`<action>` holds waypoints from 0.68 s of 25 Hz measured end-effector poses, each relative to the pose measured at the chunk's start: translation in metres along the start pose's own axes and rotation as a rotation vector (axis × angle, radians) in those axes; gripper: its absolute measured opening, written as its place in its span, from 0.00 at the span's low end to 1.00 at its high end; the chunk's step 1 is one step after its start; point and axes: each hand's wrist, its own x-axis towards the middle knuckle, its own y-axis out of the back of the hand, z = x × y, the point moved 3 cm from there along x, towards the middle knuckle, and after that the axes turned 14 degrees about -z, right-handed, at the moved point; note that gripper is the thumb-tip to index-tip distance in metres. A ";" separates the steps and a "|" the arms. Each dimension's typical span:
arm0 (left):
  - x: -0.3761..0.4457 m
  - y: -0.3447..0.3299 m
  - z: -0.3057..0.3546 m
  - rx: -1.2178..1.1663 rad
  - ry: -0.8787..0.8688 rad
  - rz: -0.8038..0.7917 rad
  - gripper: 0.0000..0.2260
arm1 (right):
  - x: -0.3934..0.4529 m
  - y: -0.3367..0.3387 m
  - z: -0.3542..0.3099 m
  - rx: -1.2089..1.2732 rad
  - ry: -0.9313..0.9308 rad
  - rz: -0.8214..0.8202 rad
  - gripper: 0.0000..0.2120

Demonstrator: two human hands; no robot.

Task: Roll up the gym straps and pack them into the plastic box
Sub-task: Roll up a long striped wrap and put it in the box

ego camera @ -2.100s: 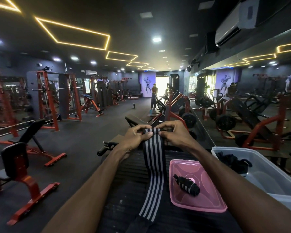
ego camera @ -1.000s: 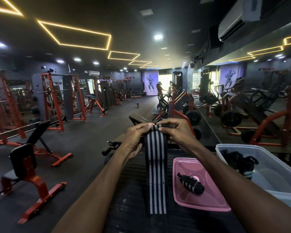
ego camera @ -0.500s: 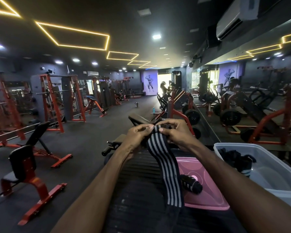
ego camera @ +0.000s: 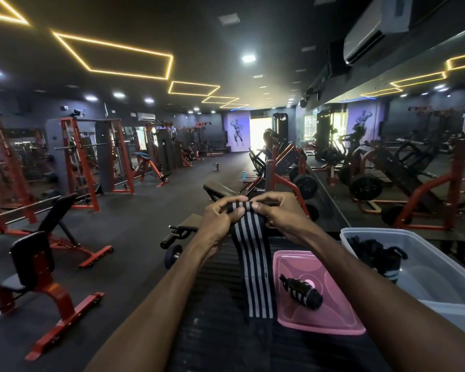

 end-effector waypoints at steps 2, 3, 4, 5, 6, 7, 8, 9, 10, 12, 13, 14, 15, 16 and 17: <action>-0.001 -0.002 -0.003 -0.079 0.019 -0.011 0.06 | 0.001 0.001 0.001 0.022 0.040 0.043 0.07; -0.001 -0.001 -0.005 -0.062 0.025 0.001 0.04 | 0.000 0.000 0.002 0.018 0.050 0.042 0.09; 0.000 0.001 -0.007 -0.003 0.027 0.024 0.03 | 0.000 0.000 0.003 0.005 0.053 0.035 0.10; 0.000 0.003 -0.007 0.051 0.021 0.045 0.03 | 0.000 0.000 0.003 0.000 0.049 0.020 0.10; 0.000 0.004 -0.007 0.086 0.013 0.062 0.03 | 0.000 -0.001 0.005 0.001 0.041 0.005 0.10; 0.000 0.004 -0.007 0.095 0.011 0.071 0.04 | 0.000 -0.001 0.006 0.016 0.030 -0.012 0.10; 0.001 0.005 -0.008 0.091 0.014 0.073 0.04 | -0.001 -0.001 0.008 0.030 0.024 -0.022 0.09; 0.001 0.004 -0.008 0.079 0.021 0.074 0.04 | -0.001 -0.001 0.010 0.048 0.018 -0.028 0.08; 0.000 0.004 -0.009 0.072 0.025 0.077 0.05 | -0.001 0.000 0.011 0.056 0.015 -0.031 0.07; 0.001 0.005 -0.010 0.062 0.029 0.075 0.07 | -0.003 -0.001 0.012 0.063 0.014 -0.031 0.06; 0.001 0.005 -0.011 0.046 0.032 0.070 0.07 | -0.004 -0.001 0.011 0.056 0.024 -0.020 0.06; 0.002 0.005 -0.013 0.021 0.038 0.060 0.05 | -0.004 -0.001 0.010 0.038 0.044 -0.002 0.08; 0.001 0.005 -0.014 -0.022 0.051 0.045 0.04 | -0.005 0.000 0.008 0.024 0.062 0.013 0.09; 0.002 0.004 -0.016 -0.049 0.071 0.040 0.06 | -0.005 0.000 0.007 0.003 0.081 0.022 0.11; 0.003 0.003 -0.016 -0.059 0.098 0.045 0.09 | -0.006 -0.001 0.006 -0.016 0.096 0.026 0.12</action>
